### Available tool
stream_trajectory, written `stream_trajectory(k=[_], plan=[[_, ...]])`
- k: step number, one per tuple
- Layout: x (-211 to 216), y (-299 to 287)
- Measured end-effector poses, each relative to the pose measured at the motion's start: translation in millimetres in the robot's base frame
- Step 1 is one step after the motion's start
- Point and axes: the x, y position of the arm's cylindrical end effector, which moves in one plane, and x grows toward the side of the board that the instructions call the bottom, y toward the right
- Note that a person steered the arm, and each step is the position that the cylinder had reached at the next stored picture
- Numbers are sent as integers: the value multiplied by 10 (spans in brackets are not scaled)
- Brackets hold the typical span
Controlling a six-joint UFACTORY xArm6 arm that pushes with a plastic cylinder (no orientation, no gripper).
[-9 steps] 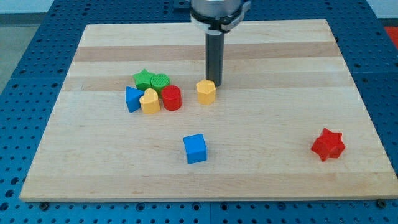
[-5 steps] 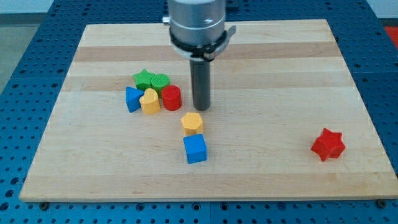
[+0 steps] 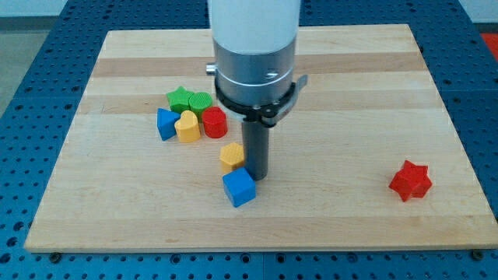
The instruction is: Move the yellow hexagon to the bottom right of the yellow heart
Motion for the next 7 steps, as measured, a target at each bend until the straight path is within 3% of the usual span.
stream_trajectory(k=[3, 7], plan=[[0, -501], [-220, -607]])
